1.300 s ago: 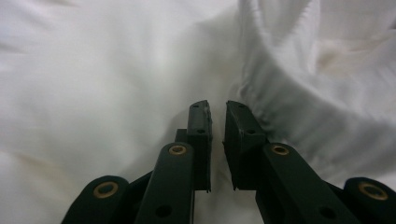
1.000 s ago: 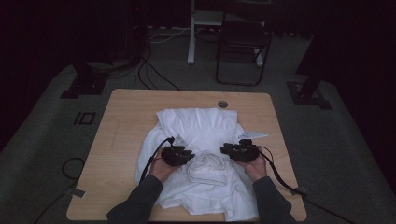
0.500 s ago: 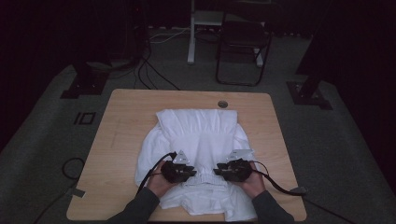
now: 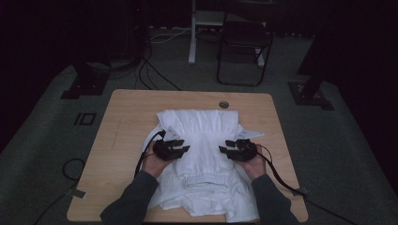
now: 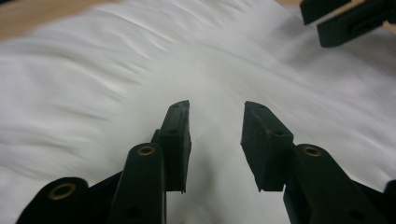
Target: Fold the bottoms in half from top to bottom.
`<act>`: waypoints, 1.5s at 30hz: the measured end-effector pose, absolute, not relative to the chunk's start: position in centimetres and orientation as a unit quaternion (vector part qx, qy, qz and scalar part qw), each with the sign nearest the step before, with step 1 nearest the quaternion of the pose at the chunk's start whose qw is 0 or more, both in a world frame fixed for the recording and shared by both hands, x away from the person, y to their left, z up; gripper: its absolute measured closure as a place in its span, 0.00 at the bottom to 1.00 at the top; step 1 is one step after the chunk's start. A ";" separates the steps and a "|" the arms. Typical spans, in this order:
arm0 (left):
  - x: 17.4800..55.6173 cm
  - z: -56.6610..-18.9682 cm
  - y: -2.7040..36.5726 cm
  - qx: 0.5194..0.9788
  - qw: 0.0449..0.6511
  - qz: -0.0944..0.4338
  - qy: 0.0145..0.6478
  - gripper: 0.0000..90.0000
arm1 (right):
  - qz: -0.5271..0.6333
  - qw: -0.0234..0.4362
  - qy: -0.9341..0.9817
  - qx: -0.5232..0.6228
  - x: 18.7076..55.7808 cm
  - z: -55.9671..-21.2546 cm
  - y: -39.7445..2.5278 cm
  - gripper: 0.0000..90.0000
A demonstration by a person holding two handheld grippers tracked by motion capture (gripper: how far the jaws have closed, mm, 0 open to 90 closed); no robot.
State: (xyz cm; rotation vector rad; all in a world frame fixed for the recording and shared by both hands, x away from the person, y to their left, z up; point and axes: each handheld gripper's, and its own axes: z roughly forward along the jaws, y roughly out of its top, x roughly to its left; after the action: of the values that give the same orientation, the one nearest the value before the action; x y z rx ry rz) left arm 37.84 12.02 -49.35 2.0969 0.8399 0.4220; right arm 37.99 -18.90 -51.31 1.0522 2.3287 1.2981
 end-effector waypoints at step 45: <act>34.8 -56.0 13.9 0.821 0.388 0.161 0.387 0.66 | 0.408 0.172 0.799 0.407 36.3 -56.8 -18.2 0.53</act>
State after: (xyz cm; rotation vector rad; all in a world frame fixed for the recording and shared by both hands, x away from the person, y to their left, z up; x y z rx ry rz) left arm 34.76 13.94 -56.03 2.0879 0.9836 0.4099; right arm 36.28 -18.19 -56.79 1.1552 2.2675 1.1568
